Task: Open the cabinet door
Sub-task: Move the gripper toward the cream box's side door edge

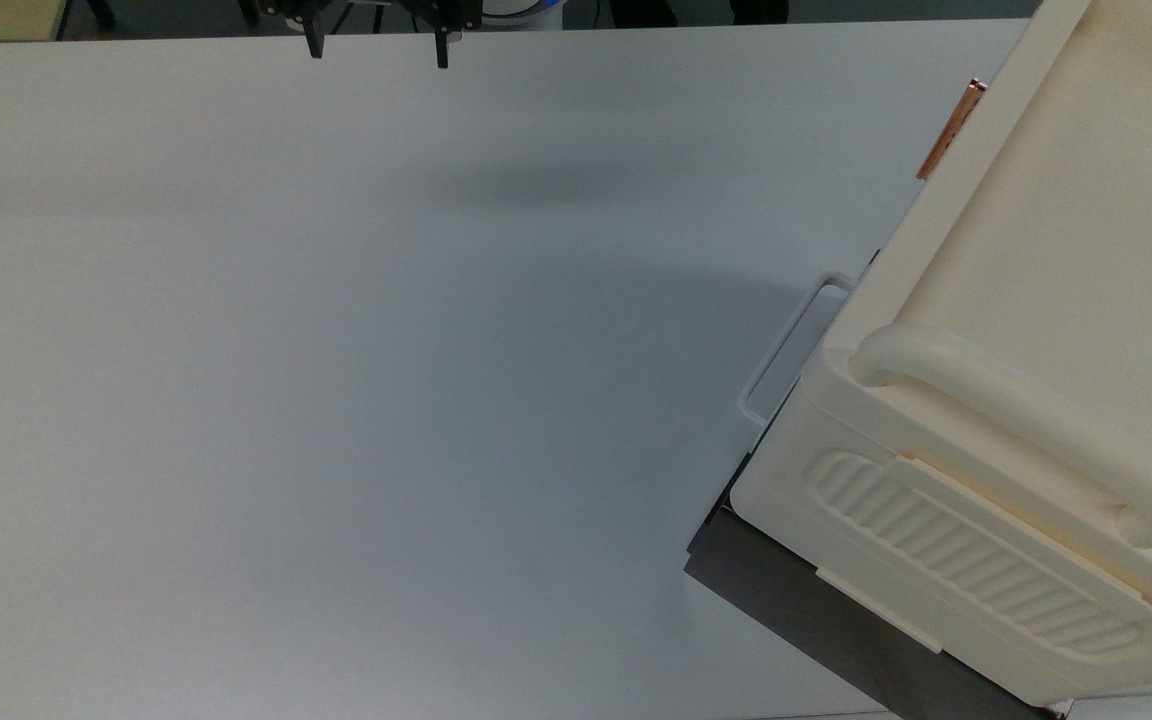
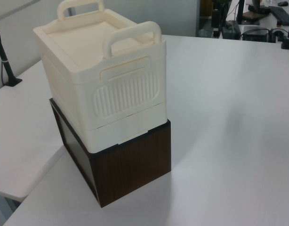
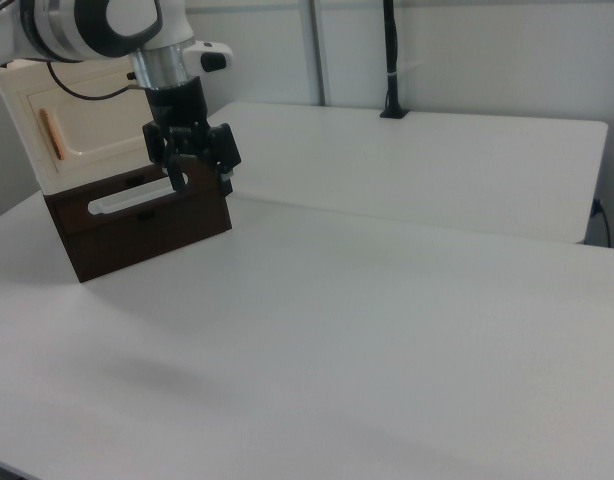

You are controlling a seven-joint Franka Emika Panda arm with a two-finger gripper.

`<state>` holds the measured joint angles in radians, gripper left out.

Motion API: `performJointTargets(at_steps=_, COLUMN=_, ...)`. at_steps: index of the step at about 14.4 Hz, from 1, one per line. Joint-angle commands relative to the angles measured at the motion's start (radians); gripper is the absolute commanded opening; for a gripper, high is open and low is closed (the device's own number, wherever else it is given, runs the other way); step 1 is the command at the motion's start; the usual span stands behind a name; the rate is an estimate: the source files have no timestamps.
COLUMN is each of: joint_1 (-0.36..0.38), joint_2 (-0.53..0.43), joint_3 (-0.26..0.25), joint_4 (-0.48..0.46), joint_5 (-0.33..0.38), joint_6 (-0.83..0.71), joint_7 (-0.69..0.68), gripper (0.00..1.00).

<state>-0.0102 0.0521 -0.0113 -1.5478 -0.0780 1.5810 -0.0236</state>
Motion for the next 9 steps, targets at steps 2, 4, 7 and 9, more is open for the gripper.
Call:
performJointTargets(at_steps=2, joint_1=0.003, joint_2=-0.015, joint_3=0.001, joint_4=-0.009, joint_5=-0.016, joint_6=-0.021, joint_7=0.014, gripper=1.00)
performJointTargets(at_steps=4, joint_1=0.001, joint_2=-0.018, joint_3=-0.001, joint_4=-0.011, joint_5=-0.016, joint_6=-0.019, joint_7=0.014, gripper=1.00)
performJointTargets(at_steps=7, joint_1=-0.001, joint_2=-0.020, joint_3=-0.001, joint_4=-0.009, joint_5=-0.016, joint_6=-0.013, joint_7=0.014, gripper=1.00)
performJointTargets(at_steps=9, joint_1=-0.001, joint_2=-0.020, joint_3=-0.001, joint_4=-0.008, joint_5=-0.013, joint_6=-0.012, joint_7=0.001, gripper=1.00)
